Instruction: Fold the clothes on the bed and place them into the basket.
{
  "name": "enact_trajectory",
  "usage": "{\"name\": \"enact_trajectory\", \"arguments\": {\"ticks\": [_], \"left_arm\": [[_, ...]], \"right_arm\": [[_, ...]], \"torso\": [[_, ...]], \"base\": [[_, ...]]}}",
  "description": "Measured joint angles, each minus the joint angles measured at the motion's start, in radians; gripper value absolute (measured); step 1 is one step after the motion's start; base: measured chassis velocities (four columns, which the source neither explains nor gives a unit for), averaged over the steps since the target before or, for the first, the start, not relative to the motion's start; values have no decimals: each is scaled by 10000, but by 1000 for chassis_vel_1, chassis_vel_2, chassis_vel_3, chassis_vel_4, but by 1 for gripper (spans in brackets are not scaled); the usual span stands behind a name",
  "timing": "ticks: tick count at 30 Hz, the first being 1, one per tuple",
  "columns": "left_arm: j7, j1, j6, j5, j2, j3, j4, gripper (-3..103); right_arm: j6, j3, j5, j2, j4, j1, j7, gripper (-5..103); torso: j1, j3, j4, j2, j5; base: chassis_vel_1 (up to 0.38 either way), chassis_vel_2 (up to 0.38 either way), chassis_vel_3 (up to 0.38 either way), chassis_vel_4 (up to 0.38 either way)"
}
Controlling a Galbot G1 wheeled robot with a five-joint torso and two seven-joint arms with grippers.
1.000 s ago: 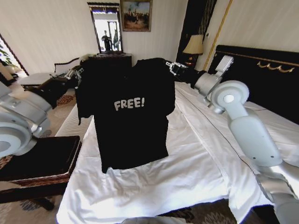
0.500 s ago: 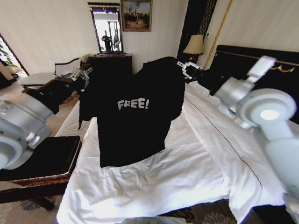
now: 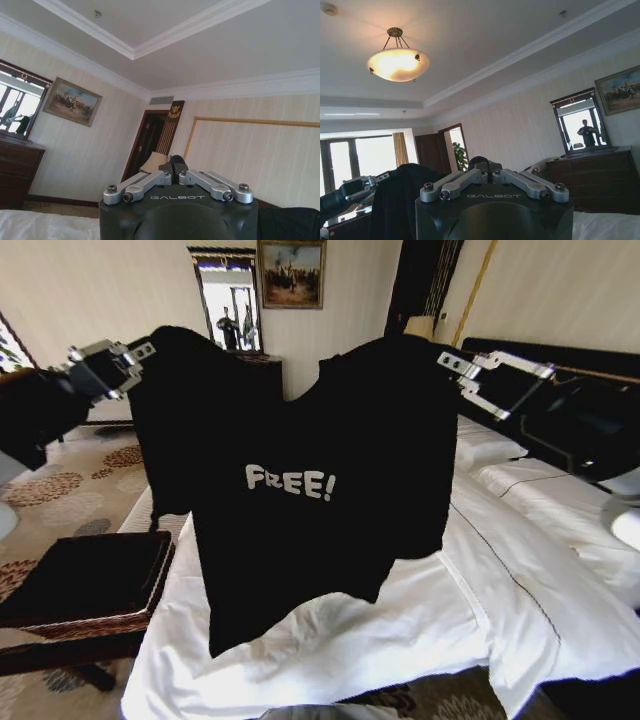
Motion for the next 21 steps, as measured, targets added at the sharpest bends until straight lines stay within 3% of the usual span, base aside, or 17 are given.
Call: {"name": "enact_trajectory", "arguments": {"ticks": [2,5,7,11,13,14,16,17,18,20,21], "left_arm": [[-82,-25,6,-67,26,32,2,1],[-291,-27,-61,696,-189,1127,11,1],[-314,24,-68,869,-275,1309,15,1],[-390,595,-128,1754,-723,2203,29,1],[-431,419,-203,2820,-919,3957,35,1],[-431,419,-203,2820,-919,3957,35,1],[-367,198,-241,3806,-1122,5247,50,1],[-269,91,-249,4759,-1410,6332,56,1],[-269,91,-249,4759,-1410,6332,56,1],[-169,20,-238,5524,-1769,7311,59,1],[-54,-29,-215,6220,-2138,8247,59,1]], "right_arm": [[-105,118,260,0,-9,-32,252,0],[-600,252,669,333,-45,-544,996,0],[-697,198,634,453,-52,-745,1064,0],[-1171,-957,-501,1380,-87,-1316,1086,0],[-1360,-2320,-1640,2012,-167,-1075,805,0],[-1360,-2320,-1640,2012,-167,-1075,805,0],[-1450,-3310,-2589,2383,-711,-832,546,0],[-1543,-4219,-3412,2771,-1399,-606,283,0],[-1543,-4219,-3412,2771,-1399,-606,283,0],[-1648,-4941,-4104,3147,-1997,-543,18,0],[-1695,-5510,-4813,3479,-2466,-551,-190,0]], "torso": [[1,0,-2,0,2],[1,0,-9,0,-2],[2,0,-9,0,-2],[5,3,-2,-4,-1],[3,2,-7,-3,1],[3,2,-7,-3,1],[3,1,-9,-3,-5],[3,2,-6,-3,-3],[3,2,-6,-3,-3],[5,3,0,-4,-1],[5,4,-2,-5,-1]], "base": [[0,0,0,0],[0,0,0,0],[0,0,0,0],[0,0,0,0],[0,0,0,0],[0,0,0,0],[0,0,0,0],[0,0,0,0],[0,0,0,0],[0,0,0,0],[0,0,0,0]]}}
